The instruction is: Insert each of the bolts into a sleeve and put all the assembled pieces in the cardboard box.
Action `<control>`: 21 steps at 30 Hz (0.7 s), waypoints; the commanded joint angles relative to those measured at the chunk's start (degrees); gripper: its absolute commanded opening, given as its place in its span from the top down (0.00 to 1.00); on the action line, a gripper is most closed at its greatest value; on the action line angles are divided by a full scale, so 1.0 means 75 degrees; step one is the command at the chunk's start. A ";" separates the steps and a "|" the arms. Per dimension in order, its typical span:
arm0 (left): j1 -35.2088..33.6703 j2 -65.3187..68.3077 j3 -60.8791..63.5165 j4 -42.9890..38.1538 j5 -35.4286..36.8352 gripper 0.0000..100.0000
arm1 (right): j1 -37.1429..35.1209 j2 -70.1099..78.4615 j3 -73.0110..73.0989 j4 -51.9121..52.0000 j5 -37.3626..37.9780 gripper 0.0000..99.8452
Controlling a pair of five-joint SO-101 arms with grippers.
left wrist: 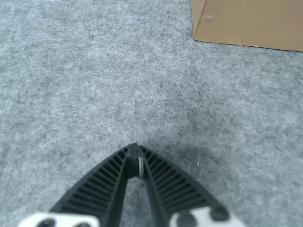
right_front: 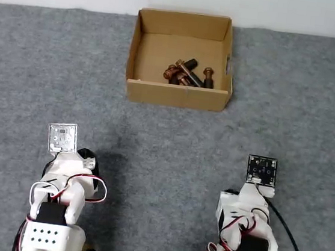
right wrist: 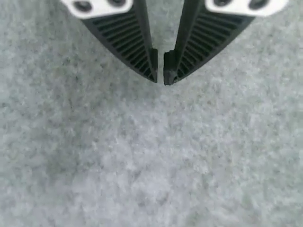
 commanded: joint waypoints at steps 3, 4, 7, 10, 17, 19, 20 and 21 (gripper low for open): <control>-0.0023 -0.0035 -0.0053 0.0023 0.0082 0.99 | 0.0533 -0.0064 0.0141 0.0651 0.0059 0.99; -0.0023 -0.0035 -0.0053 0.0023 0.0082 0.99 | 0.0580 -0.0064 0.0141 0.0662 0.0070 0.99; -0.0023 -0.0035 -0.0053 0.0023 0.0082 0.99 | 0.0615 -0.0064 0.0141 0.0651 0.0070 0.99; -0.0023 -0.0035 -0.0053 0.0023 0.0082 0.99 | 0.0615 -0.0064 0.0152 0.0651 0.0070 0.99; -0.0023 -0.0035 -0.0053 0.0023 0.0082 0.99 | 0.0615 -0.0064 0.0152 0.0651 0.0070 0.99; -0.0023 -0.0035 -0.0053 0.0023 0.0082 0.99 | 0.0615 -0.0064 0.0152 0.0651 0.0070 0.99; -0.0023 -0.0035 -0.0053 0.0023 0.0082 0.99 | 0.0615 -0.0064 0.0152 0.0651 0.0070 0.99; -0.0023 -0.0035 -0.0053 0.0023 0.0082 0.99 | 0.0615 -0.0064 0.0152 0.0651 0.0070 0.99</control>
